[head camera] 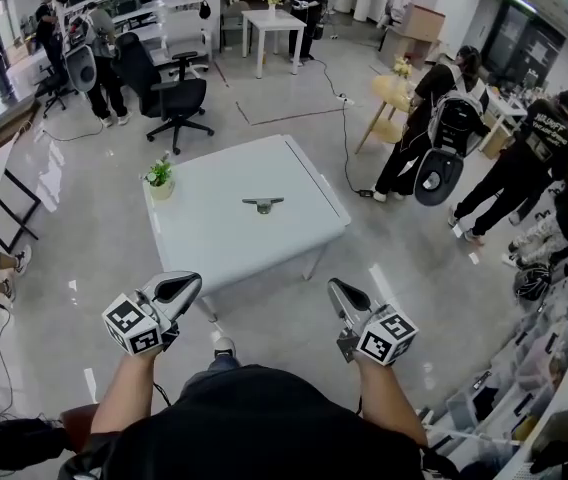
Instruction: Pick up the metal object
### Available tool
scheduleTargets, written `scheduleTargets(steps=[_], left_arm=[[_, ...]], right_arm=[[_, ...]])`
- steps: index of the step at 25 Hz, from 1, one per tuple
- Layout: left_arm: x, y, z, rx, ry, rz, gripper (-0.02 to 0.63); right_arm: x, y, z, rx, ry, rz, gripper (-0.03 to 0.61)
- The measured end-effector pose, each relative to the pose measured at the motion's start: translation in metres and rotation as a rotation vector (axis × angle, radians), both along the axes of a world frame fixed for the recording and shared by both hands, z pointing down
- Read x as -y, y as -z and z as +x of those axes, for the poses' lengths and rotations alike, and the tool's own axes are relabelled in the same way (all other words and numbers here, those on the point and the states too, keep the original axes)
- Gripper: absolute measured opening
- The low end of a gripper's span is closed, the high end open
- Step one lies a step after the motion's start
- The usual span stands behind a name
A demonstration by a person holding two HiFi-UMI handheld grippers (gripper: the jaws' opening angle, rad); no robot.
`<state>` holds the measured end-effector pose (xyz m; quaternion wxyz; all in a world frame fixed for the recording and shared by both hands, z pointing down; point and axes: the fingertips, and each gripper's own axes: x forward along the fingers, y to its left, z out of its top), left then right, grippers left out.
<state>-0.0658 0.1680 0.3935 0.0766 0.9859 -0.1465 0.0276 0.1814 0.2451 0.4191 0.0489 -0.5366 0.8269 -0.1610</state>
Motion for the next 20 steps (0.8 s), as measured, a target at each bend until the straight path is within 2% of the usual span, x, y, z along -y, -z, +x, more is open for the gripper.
scheduleTargets(steps=[9,20], left_arm=[[0.04,0.0,-0.024,0.008,0.034,-0.004,0.001],[0.108,-0.018,-0.022,-0.008,-0.027,-0.032,0.001]], right_arm=[[0.021,-0.003,-0.01,0.008,-0.042,-0.011,0.031],[0.074,-0.013,-0.015,-0.017,-0.117,-0.062,0.031]])
